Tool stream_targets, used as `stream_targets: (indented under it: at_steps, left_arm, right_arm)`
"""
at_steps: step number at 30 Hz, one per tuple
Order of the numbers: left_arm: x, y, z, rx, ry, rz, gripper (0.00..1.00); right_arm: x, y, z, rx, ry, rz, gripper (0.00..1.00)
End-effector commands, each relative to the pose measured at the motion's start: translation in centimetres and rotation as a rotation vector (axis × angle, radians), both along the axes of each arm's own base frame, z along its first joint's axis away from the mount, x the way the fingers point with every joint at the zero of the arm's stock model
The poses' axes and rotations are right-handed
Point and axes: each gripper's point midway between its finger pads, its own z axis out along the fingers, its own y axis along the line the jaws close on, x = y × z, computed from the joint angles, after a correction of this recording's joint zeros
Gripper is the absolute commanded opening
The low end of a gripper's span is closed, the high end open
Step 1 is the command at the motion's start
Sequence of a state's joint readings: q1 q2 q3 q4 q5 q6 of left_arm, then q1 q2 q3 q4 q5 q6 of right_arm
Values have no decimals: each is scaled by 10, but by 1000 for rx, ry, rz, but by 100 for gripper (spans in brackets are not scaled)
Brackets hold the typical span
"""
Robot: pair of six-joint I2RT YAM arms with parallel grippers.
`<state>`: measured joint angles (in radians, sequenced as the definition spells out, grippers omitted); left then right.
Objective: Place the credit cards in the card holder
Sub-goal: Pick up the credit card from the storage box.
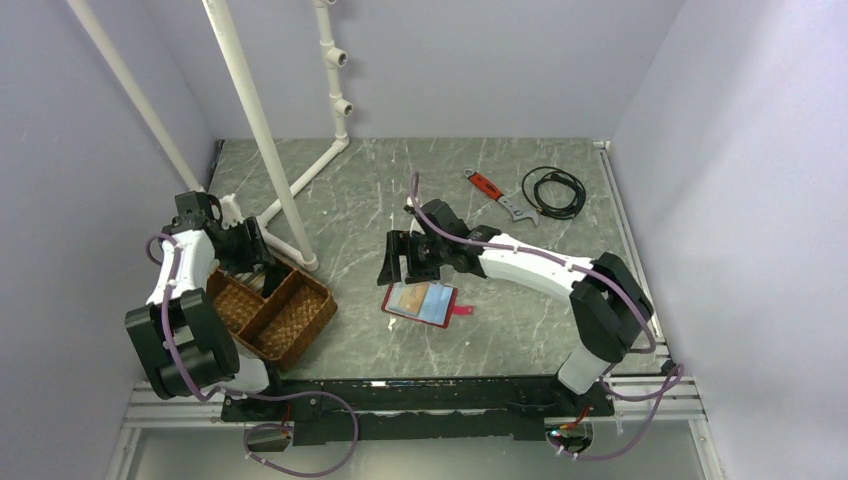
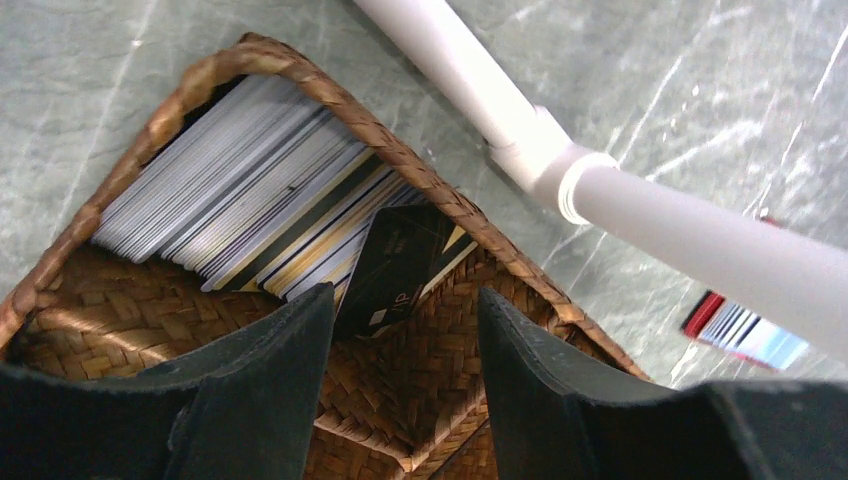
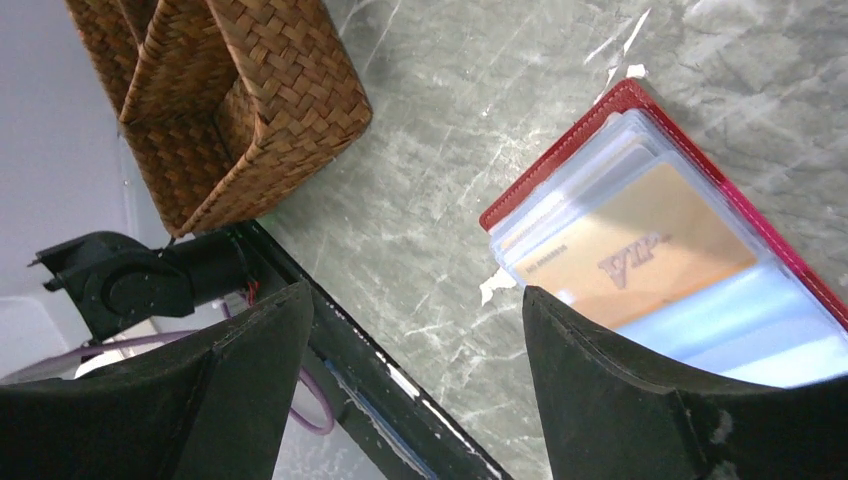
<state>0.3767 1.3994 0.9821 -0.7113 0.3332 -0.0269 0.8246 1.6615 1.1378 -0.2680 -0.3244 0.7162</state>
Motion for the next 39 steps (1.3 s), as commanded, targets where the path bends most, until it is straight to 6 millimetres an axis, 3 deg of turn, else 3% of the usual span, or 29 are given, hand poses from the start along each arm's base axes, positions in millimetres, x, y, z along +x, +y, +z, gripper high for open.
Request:
stream_targets:
  at_steps: [1,10,25,28,39]
  left_arm:
    - [9,-11,11,-17,-64,-209,60]
    - [13,-5,-23,-30,26,-270,58]
    - [10,-17,-40,-107,49,-293,52]
    - [10,-17,-40,-101,47,-295,46]
    - [9,-18,-40,-101,60,-308,5]
  right_arm:
    - [-2,-8,29,55,-97,51,79]
    - [-7,-17,42,70,-158,61,79]
    - [-9,-16,39,74,-145,72,79]
    - [-9,-16,39,74,-146,71,79]
    - [-9,-16,41,81,-146,69,79]
